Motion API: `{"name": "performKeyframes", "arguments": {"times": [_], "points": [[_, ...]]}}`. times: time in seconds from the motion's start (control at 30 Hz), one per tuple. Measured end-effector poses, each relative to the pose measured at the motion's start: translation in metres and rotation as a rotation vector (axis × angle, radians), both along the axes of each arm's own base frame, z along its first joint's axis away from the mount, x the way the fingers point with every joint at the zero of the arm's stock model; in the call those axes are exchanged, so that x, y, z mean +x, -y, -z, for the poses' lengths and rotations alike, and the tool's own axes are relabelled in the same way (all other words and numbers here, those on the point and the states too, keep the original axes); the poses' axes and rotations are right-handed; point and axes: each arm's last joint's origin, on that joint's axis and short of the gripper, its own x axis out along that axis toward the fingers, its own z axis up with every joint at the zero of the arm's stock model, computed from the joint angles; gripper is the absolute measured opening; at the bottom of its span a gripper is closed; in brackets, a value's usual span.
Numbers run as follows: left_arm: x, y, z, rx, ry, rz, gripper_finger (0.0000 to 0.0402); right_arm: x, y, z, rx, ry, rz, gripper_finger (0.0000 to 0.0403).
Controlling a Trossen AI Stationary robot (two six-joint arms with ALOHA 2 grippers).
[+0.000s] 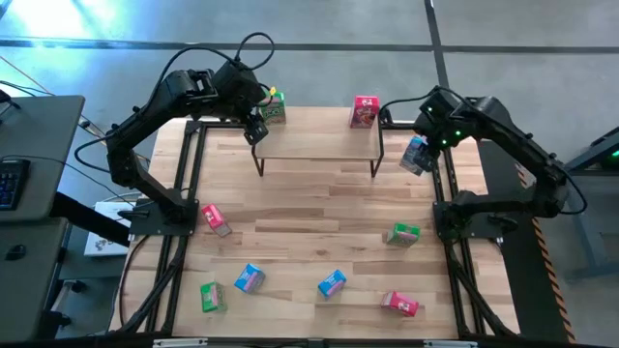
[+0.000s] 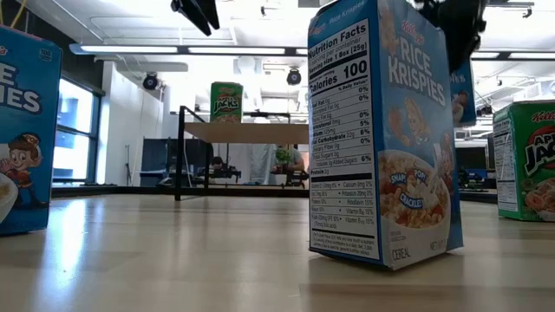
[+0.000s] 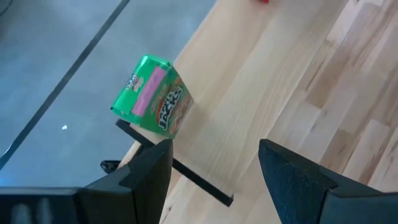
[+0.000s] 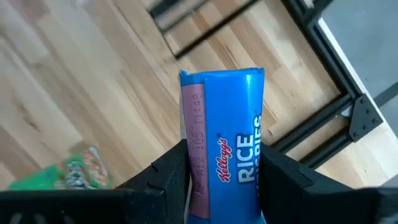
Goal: Stack cereal on shelf
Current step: Put the top blue cereal box on the shelf
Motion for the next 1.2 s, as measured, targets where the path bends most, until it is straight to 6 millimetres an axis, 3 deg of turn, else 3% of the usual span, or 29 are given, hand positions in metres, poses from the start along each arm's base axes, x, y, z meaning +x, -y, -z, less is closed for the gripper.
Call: {"name": "performKeyframes", "arguments": {"times": [0.6,0.83,1.2], "points": [[0.004,-0.002,-0.004,0.026,0.053,0.0,0.023,0.013,-0.035,-0.063,-0.046,0.306,0.041,0.0149],[0.007,0.003,-0.003,-0.035,0.071,0.121,0.023,0.04,-0.033,-0.074,-0.078,0.407,-0.022,0.0149],[0.015,0.022,-0.003,-0.104,0.101,0.249,0.023,0.097,-0.026,-0.071,-0.064,0.343,-0.14,0.0149]]}}
